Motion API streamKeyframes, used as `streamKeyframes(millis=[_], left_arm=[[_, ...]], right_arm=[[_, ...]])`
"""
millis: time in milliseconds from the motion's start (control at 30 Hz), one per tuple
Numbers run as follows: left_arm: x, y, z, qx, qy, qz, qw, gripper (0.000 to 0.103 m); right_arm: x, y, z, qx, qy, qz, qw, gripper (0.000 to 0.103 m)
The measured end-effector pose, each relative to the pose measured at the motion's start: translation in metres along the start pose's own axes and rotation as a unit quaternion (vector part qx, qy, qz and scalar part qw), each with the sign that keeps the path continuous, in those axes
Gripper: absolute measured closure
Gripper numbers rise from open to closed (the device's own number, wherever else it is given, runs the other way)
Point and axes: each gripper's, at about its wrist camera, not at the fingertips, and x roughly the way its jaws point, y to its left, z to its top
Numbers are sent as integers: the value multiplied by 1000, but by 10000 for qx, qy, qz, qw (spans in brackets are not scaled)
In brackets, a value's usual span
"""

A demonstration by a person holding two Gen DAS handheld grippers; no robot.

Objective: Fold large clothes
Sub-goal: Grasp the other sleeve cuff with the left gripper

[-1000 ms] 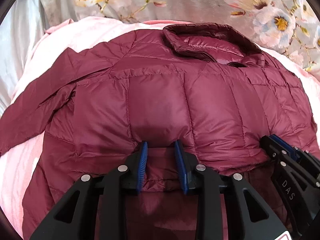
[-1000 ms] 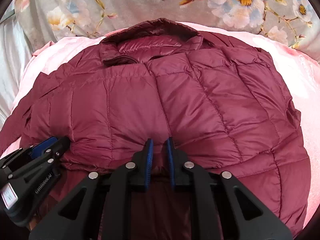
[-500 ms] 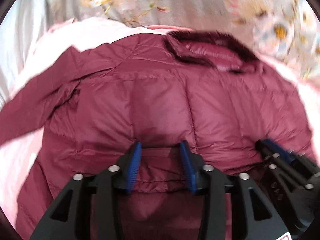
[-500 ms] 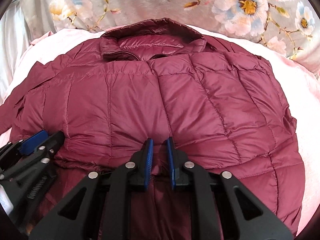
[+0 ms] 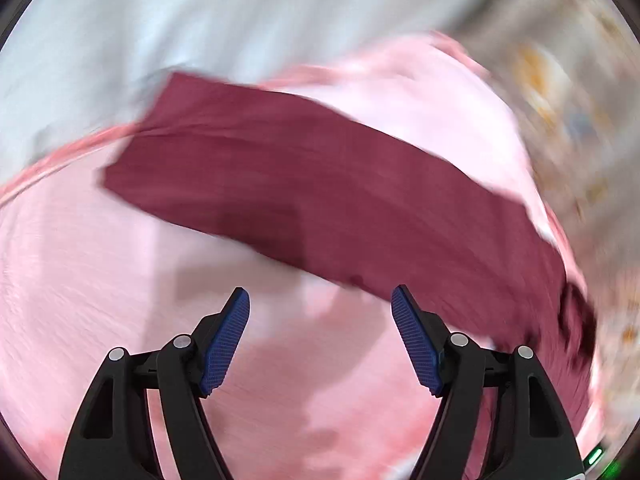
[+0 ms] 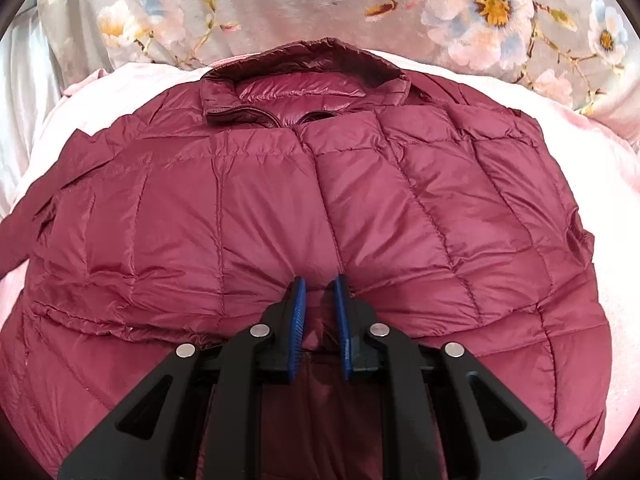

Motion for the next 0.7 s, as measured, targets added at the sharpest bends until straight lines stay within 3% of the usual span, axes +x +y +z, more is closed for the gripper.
streamKeyframes(millis=[67,133,267,333,367,400,467,600,700], left_arm=[[-2,37,18,-514,-120,116,9985,32],[-3,55,29,-691,-272,246,9969,32],[7,63,39,-659,-273,358,9968,38],[11,57,41,-475,-267,466,9974,72],[11,52,42,-349,-255,469,9980,85],[13,42,41,-214,-195,402,9988,101],[6,28,42,-30,-297,374,9989,101],[-33,-39,33,823,-699,137,9941,102],[-71,-107,14,1534,-910,-328,9834,102]], right_arm=[[0,2,0,-44,-3,-68,10000,87],[0,3,0,-62,-9,-130,9999,86],[-1,5,0,-107,-20,-246,9996,84],[-1,6,0,-134,-38,-312,9994,80],[-3,6,0,-129,-66,-384,9992,74],[-4,5,-1,-115,-93,-399,9991,70],[-13,1,-2,-24,-218,-272,9994,59],[-43,-8,-13,143,-337,111,9993,59],[-65,-14,-25,126,-387,238,9989,58]])
